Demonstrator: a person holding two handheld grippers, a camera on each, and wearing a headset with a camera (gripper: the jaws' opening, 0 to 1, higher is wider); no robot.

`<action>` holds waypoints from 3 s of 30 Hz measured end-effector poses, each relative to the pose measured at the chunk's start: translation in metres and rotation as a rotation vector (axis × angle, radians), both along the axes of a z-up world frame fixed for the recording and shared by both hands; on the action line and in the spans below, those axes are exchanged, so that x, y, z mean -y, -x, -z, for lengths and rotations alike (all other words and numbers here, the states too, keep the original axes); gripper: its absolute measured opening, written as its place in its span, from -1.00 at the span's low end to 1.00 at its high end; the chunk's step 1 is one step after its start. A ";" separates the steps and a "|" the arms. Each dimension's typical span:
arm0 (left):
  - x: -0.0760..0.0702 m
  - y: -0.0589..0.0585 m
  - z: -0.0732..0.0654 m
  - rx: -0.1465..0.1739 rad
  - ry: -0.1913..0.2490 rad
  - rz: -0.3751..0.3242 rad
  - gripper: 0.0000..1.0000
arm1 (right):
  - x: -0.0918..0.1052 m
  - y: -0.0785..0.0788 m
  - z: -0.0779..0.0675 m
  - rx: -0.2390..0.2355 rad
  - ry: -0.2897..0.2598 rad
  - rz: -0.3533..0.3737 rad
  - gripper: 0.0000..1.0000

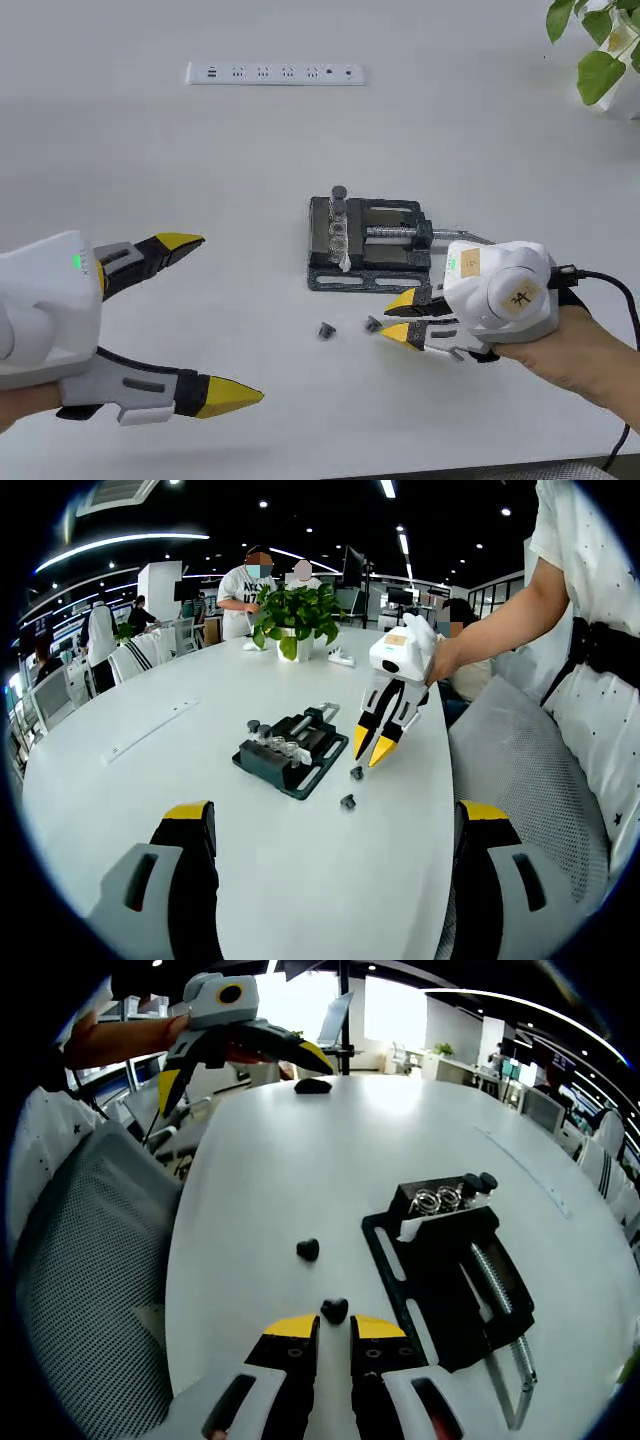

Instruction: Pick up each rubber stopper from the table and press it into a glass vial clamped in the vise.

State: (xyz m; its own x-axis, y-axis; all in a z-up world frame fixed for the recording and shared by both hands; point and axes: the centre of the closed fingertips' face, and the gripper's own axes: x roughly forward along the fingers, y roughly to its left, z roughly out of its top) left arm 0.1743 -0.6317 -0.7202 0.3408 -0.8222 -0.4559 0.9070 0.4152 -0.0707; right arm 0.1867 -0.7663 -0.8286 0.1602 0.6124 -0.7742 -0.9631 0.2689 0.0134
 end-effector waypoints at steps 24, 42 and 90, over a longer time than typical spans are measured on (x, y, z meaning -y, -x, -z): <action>0.002 -0.002 0.001 -0.008 0.005 0.000 0.98 | -0.003 -0.002 0.007 0.025 0.015 0.018 -1.00; 0.008 -0.001 -0.001 -0.004 0.012 0.007 0.98 | 0.000 -0.003 0.005 0.062 0.009 0.097 -1.00; 0.072 -0.020 -0.065 0.186 0.100 -0.098 -0.33 | -0.041 -0.012 -0.164 0.154 -0.368 0.413 -1.00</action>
